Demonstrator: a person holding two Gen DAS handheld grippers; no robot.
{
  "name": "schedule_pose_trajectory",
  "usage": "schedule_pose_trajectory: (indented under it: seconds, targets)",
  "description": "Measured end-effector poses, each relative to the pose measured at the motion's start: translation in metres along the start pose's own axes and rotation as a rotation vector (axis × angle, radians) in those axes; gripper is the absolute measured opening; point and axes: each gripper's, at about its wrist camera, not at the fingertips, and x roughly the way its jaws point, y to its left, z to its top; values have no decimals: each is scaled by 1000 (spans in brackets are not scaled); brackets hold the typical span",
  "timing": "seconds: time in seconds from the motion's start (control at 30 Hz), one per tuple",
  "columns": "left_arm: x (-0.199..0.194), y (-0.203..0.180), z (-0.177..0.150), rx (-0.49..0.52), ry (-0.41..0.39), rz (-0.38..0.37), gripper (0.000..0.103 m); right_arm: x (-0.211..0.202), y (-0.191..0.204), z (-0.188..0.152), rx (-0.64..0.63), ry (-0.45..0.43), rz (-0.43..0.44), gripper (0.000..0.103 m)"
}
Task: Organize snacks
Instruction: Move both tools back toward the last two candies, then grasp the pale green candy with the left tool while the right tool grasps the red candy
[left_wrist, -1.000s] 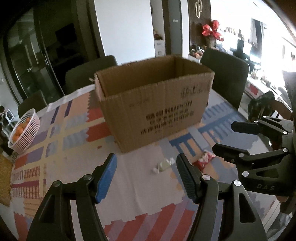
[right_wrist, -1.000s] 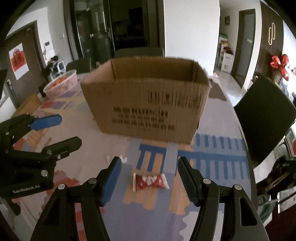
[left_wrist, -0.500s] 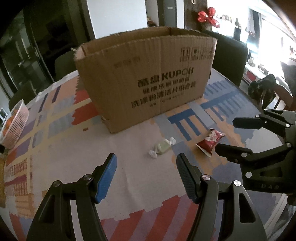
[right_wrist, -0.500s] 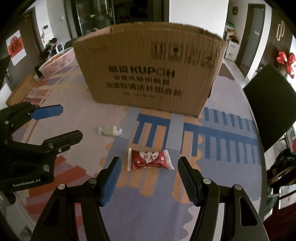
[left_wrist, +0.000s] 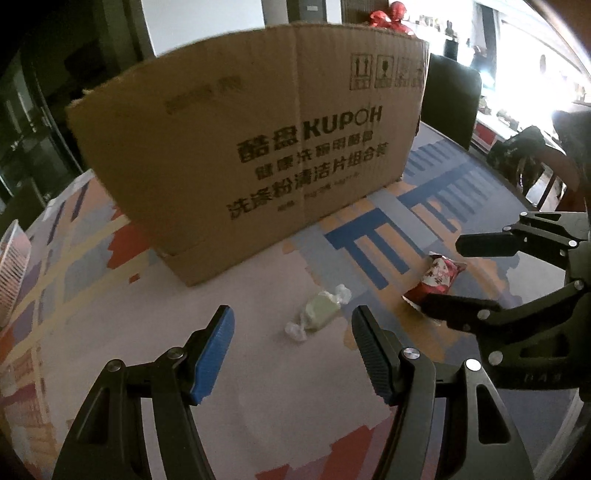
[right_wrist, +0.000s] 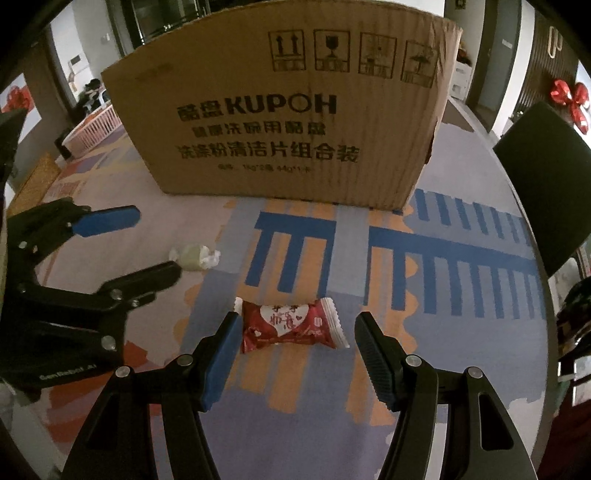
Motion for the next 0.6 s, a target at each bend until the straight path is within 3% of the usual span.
schedule_pose_trajectory:
  seconds: [0.23, 0.33, 0.5, 0.6]
  targets:
    - [15, -3, 3, 18, 19, -19, 62, 10, -1, 0, 5, 6, 29, 63]
    - [19, -3, 5, 20, 17, -21, 60, 11, 1, 0, 1, 4, 37, 58]
    - [21, 1, 3, 7, 25, -29, 48, 14, 3, 2, 1, -2, 32, 51]
    - [18, 3, 1, -15, 29, -57, 35, 14, 5, 2, 0, -5, 34, 49]
